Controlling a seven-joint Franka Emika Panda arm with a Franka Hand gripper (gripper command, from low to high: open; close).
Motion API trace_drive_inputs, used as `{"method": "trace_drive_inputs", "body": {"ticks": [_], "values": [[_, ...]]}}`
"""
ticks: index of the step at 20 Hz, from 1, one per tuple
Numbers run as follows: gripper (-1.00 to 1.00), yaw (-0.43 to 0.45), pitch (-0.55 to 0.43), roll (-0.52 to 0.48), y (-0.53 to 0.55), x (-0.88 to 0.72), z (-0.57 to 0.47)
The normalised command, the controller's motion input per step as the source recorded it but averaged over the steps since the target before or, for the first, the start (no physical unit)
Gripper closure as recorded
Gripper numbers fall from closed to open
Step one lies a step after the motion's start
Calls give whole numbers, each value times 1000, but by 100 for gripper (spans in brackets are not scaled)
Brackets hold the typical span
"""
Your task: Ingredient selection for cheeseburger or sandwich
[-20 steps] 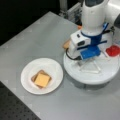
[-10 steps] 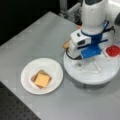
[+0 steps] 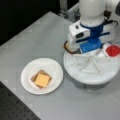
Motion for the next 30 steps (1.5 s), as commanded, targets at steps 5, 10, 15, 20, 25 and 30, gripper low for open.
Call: {"method": "trace_drive_inputs", "body": {"ticks": [5, 10, 15, 20, 25, 30], "values": [[-100, -528, 75, -161, -171, 47, 280], [-100, -542, 150, -99, -207, 155, 122], [-100, -491, 70, -94, -247, 281, -71], [-100, -237, 182, -114, -407, 309, 138], [-100, -206, 299, -19, -459, 229, 316], [-100, -49, 277, 174, -418, 82, 197]]}}
